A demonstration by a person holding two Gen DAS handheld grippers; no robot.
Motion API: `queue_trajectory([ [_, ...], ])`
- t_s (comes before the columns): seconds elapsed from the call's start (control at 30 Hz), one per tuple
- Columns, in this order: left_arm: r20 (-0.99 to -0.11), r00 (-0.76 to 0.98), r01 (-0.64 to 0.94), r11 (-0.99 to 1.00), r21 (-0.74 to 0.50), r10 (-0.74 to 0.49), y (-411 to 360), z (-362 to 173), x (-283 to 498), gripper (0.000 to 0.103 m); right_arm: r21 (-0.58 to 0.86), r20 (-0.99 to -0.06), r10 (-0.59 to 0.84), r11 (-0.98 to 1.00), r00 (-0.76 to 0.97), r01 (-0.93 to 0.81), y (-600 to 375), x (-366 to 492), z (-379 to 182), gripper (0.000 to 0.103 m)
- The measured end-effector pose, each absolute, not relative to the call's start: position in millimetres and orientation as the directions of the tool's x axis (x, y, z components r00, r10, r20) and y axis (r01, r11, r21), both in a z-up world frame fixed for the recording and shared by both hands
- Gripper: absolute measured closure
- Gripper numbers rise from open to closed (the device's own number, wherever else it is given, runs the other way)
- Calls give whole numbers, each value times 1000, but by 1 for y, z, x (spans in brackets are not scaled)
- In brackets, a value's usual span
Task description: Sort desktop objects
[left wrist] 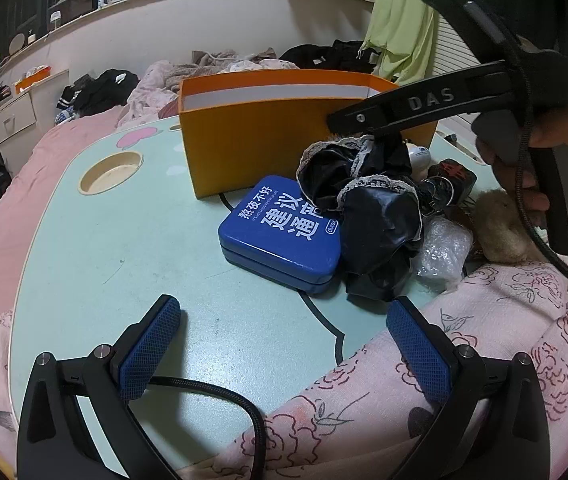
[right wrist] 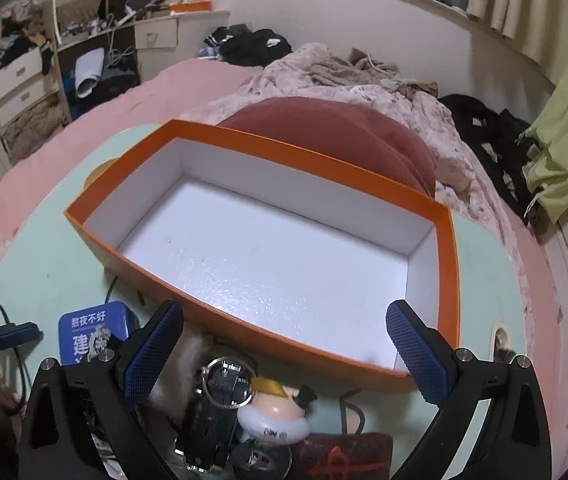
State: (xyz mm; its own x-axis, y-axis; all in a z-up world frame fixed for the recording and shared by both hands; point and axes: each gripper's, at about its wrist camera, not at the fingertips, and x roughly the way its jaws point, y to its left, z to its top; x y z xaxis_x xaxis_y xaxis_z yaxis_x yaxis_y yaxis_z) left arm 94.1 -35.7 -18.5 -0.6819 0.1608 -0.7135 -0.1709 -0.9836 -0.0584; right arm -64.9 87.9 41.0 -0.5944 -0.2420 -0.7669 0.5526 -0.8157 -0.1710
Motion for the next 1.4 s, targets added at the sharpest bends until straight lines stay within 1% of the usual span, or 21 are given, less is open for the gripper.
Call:
queue_trajectory([
  [0.07, -713, -682, -171, -983, -59, 162, -36, -18, 94, 0, -194, -762, -226, -815, -607, 546, 87, -67, 41, 1],
  [0.13, -713, -682, -171, -984, -59, 161, -36, -19, 94, 0, -188, -755, -235, -817, -612, 545, 90, -65, 43, 1],
  [0.27, -713, -682, -171, -984, -58, 160, -36, -19, 94, 0, -87, -695, -354, -823, -626, 561, 115, -50, 71, 2],
  [0.43, -713, -683, -170, -984, -58, 160, -36, -19, 94, 0, 14, -599, -430, -849, -675, 528, 163, -19, 98, 1],
  [0.5, -713, -683, -170, -984, -58, 160, -36, -19, 94, 0, 14, -576, -432, -854, -694, 520, 182, 0, 92, 1],
  [0.57, -713, -683, -170, -984, -58, 160, -36, -19, 94, 0, -28, -567, -393, -869, -724, 493, 196, 15, 81, 1],
  [0.63, -713, -683, -170, -984, -58, 160, -36, -19, 94, 0, -51, -577, -332, -897, -746, 439, 214, 27, 65, 1],
  [0.77, -713, -683, -170, -984, -58, 160, -37, -19, 94, 0, 60, -609, -316, -933, -727, 355, 253, 31, 35, 1],
  [0.83, -713, -683, -170, -984, -58, 160, -37, -19, 94, 0, 66, -654, -298, -938, -695, 341, 256, 25, 19, 1],
  [0.87, -713, -683, -170, -984, -58, 160, -37, -19, 95, 0, 46, -702, -282, -934, -654, 353, 251, 20, 5, 1],
  [0.9, -713, -683, -170, -984, -58, 160, -37, -20, 95, 0, -27, -693, -240, -934, -680, 356, 244, 22, -1, 1],
  [0.93, -713, -683, -170, -984, -57, 159, -37, -19, 95, 0, -81, -659, -227, -927, -717, 367, 238, 28, -4, 1],
  [0.97, -713, -683, -170, -984, -54, 157, -37, -20, 95, 0, -87, -657, -240, -918, -715, 388, 235, 31, -6, 1],
  [1.03, -713, -683, -170, -984, -58, 160, -37, -19, 95, 0, -68, -665, -251, -918, -704, 390, 236, 28, -7, 1],
  [1.07, -712, -684, -171, -984, -59, 161, -38, -19, 95, 0, -32, -669, -270, -921, -693, 389, 241, 25, -10, 1],
  [1.4, -712, -684, -172, -984, -55, 159, -36, -18, 95, 0, -29, -658, -268, -925, -704, 379, 246, 29, -16, 0],
])
